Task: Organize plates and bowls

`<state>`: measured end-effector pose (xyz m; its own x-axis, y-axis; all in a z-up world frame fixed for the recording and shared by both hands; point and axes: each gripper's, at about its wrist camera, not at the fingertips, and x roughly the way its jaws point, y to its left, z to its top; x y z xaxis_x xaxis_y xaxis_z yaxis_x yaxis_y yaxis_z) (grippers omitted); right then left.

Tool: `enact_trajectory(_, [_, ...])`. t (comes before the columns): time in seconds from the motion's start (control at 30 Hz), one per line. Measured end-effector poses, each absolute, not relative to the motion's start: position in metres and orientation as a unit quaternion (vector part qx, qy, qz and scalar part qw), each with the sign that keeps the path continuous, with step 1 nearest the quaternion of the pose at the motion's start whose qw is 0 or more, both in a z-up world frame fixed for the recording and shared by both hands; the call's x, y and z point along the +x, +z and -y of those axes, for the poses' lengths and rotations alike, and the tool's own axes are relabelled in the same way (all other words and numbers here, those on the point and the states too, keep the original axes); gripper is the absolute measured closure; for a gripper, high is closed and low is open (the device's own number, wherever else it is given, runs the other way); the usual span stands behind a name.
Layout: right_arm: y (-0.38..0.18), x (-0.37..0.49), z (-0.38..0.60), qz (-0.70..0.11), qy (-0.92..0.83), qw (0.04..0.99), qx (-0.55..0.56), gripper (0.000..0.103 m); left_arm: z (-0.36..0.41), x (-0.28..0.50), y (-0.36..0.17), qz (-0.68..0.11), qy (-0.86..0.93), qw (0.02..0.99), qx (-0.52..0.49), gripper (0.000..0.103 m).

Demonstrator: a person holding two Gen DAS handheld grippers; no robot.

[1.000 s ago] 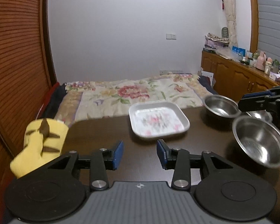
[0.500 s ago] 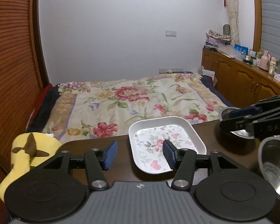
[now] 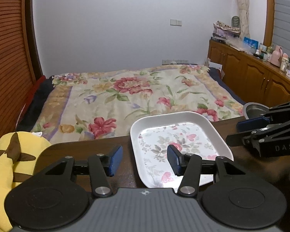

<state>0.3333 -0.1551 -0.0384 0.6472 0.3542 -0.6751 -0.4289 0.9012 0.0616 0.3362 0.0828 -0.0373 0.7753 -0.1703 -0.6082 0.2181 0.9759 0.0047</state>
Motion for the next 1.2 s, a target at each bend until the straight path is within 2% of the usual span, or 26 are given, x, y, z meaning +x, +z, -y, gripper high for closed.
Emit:
enact_trajectory(0.67, [-0.051, 0.347, 0.15, -0.381, 0.217, 0.896, -0.07, 0.064, -0.081, 0.355, -0.056, -0.344, -0.106, 0.932, 0.035, 0.065])
enact_trajectory(0.93, [-0.056, 0.351, 0.149, -0.391, 0.217, 0.891, -0.072, 0.072, -0.081, 0.356, -0.061, -0.352, -0.103, 0.93, 0.033, 0.076])
enact_trajectory(1.2, [-0.059, 0.351, 0.144, -0.4, 0.22, 0.885, -0.088, 0.075, -0.084, 0.358, -0.067, -0.359, -0.097, 0.928, 0.034, 0.087])
